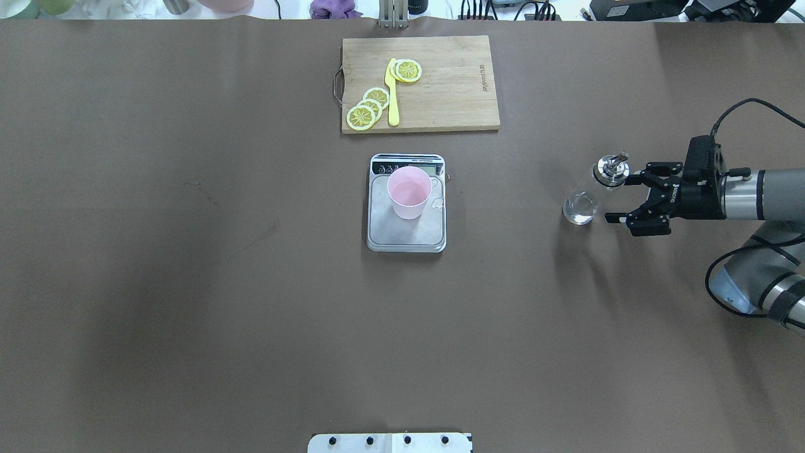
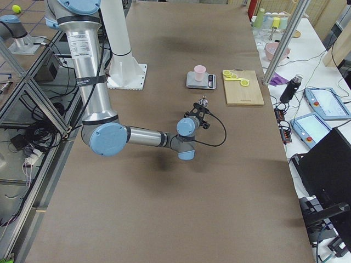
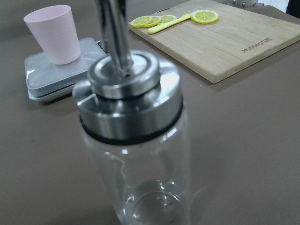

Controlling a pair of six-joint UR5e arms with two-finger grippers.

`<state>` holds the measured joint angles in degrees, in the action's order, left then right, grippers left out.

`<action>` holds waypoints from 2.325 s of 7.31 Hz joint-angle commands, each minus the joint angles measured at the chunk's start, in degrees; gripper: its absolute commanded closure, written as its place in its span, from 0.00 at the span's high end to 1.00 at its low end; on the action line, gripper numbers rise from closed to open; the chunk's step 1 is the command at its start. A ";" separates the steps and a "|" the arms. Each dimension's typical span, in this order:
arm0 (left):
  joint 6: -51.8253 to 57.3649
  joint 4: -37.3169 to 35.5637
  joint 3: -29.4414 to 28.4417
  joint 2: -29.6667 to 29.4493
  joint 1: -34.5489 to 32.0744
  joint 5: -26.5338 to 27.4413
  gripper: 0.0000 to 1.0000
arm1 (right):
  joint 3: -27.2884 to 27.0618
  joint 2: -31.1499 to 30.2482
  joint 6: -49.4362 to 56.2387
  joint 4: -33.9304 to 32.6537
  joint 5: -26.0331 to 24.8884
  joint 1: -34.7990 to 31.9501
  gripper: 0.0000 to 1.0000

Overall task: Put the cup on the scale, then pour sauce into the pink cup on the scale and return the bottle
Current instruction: 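Close the right gripper around the dispenser's metal cap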

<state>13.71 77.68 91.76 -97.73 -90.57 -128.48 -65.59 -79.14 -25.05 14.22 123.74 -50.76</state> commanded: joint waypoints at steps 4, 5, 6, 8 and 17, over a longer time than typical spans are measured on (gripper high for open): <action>-0.09 -0.07 0.00 -0.09 0.04 0.07 0.99 | 0.02 0.92 -0.08 0.11 -4.11 2.68 0.99; -0.09 -0.07 0.00 -0.09 0.04 0.07 0.99 | 0.02 1.01 -0.08 0.02 -5.25 3.38 0.99; -0.09 -0.07 0.00 -0.09 0.04 0.07 0.99 | 0.11 1.62 -0.17 0.02 -5.61 3.73 0.99; -0.09 -0.07 0.00 -0.09 0.04 0.07 0.99 | 0.11 1.80 -0.17 0.02 -5.61 3.82 0.99; -0.26 -0.16 -0.26 -0.09 0.13 0.07 0.99 | -0.59 3.11 0.18 -0.32 -5.26 3.21 0.00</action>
<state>13.51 77.58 91.65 -97.82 -90.44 -128.41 -66.05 -76.68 -25.01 14.21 118.34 -47.13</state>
